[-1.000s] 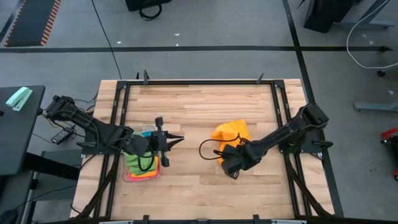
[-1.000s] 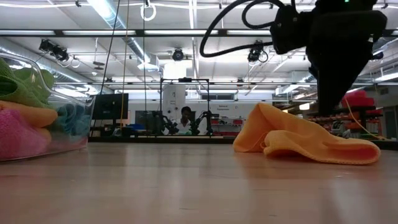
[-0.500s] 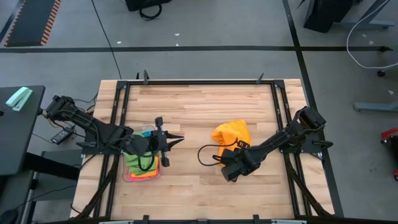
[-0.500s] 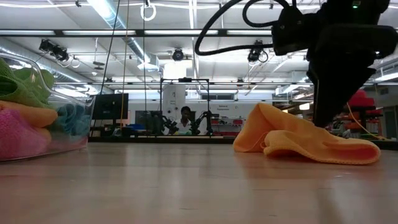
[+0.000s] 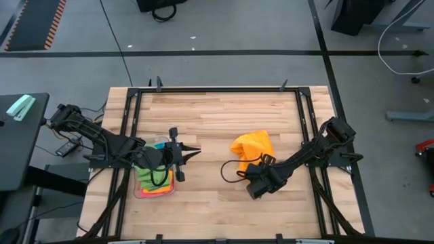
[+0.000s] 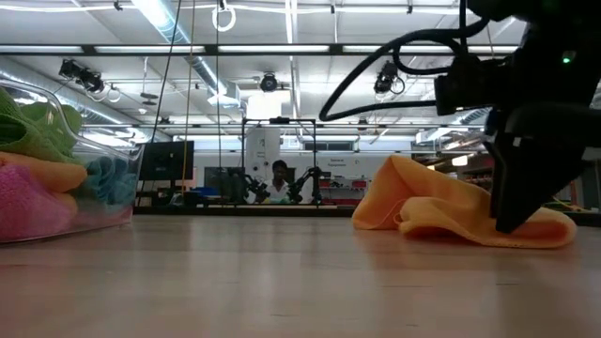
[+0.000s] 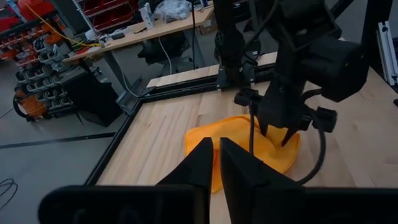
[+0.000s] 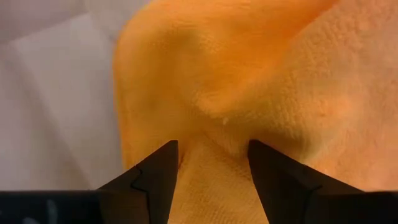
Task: Fold microfiber towels
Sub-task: Fold the yellow microfiber cloth
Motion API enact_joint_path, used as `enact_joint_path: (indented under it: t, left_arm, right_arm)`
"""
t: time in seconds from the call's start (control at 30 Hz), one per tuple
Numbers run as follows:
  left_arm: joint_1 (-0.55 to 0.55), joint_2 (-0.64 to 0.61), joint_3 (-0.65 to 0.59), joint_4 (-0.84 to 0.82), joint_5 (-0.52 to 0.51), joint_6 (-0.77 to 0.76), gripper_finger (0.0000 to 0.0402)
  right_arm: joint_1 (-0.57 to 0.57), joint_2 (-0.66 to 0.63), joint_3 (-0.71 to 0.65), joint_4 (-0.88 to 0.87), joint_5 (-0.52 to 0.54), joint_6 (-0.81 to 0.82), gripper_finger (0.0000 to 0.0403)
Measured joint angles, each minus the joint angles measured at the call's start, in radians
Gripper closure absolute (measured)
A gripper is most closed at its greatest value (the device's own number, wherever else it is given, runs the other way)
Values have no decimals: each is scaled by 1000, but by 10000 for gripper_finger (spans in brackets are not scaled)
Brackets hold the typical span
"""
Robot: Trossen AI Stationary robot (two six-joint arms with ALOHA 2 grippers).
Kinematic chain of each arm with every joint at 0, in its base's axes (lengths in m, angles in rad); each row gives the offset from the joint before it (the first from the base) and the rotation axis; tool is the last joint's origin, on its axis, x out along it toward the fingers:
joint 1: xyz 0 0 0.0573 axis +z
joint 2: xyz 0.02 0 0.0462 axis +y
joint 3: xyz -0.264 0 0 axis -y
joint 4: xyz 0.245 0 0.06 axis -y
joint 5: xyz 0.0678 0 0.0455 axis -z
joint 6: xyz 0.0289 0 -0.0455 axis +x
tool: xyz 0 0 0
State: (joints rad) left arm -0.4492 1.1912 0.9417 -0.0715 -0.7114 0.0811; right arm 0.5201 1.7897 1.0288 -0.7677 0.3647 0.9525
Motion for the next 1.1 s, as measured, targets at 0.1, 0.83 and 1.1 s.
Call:
enact_joint_path:
  t: [0.1,0.83,1.1]
  left_arm:
    - [0,0,0,0,0,0,367]
    - [0,0,0,0,0,-1,359]
    - [0,0,0,0,0,-1,361]
  right_arm:
    - [0,0,-13,0,8,11,209]
    - [-1,-7,111,-109,-58,-66,397]
    - [8,-7,215,-260,-43,-66,398]
